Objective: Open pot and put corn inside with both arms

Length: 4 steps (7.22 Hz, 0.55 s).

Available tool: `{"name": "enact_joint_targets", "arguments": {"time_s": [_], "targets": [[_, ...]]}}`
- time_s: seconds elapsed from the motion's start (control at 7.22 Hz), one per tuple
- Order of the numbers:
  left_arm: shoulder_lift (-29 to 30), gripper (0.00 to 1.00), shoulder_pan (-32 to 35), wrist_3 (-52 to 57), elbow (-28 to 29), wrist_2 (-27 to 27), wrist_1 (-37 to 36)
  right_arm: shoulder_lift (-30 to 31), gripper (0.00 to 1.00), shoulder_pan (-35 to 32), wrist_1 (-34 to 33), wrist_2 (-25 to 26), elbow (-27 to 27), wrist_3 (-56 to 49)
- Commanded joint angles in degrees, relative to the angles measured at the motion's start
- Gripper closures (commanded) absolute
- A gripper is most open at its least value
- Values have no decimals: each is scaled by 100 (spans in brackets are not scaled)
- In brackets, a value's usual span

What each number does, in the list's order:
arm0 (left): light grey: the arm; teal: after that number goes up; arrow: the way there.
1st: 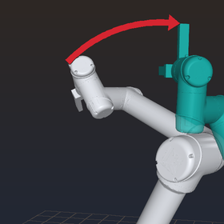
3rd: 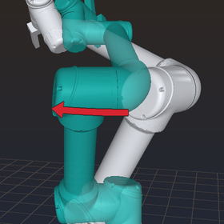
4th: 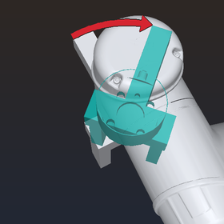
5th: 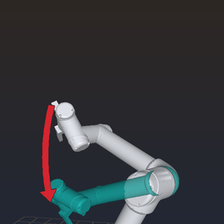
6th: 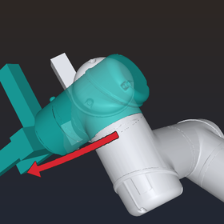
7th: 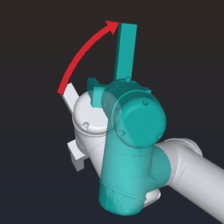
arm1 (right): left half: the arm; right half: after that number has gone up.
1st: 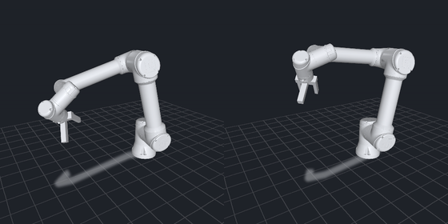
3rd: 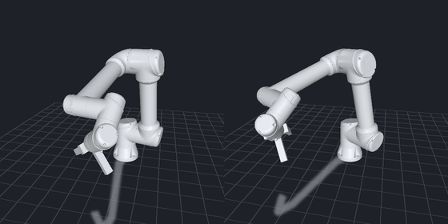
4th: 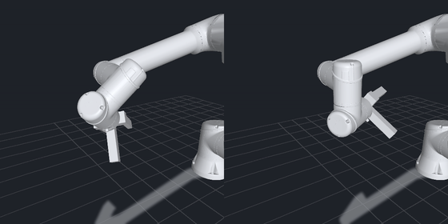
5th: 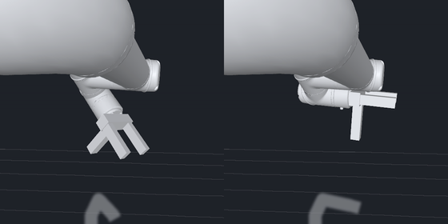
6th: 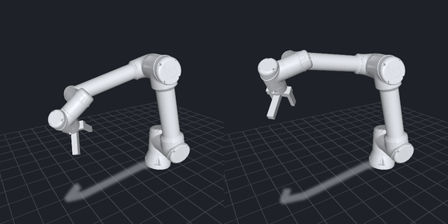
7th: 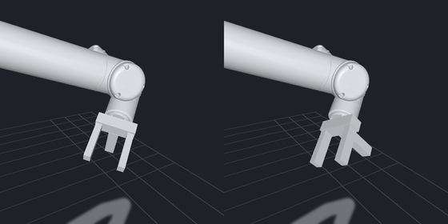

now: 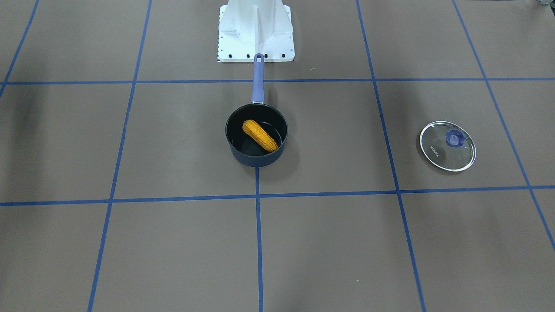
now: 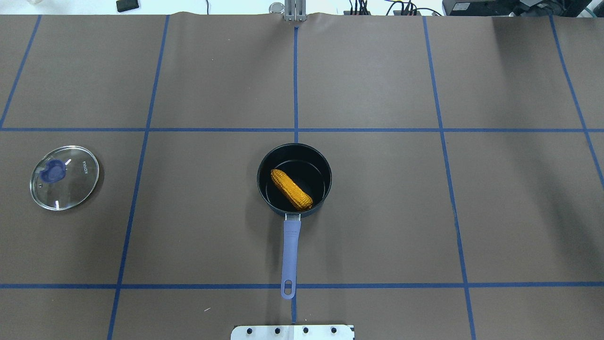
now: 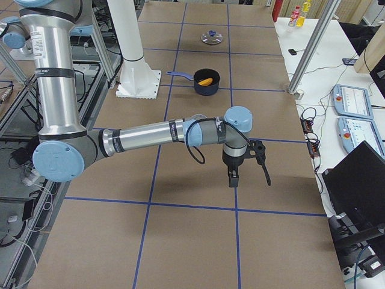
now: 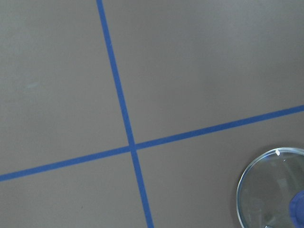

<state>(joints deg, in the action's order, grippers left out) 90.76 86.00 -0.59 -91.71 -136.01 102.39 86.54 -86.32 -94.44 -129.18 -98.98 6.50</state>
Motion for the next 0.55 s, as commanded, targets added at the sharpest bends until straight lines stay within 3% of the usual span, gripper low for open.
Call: {"name": "enact_joint_targets", "arguments": {"time_s": [0.0, 0.42], "targets": [[-208, 0, -13, 24, -23, -5, -9, 126, 0, -140, -127, -2, -104, -34], [-182, 0, -4, 15, -49, 13, -9, 197, 0, -140, -101, -81, -112, -26]]}}
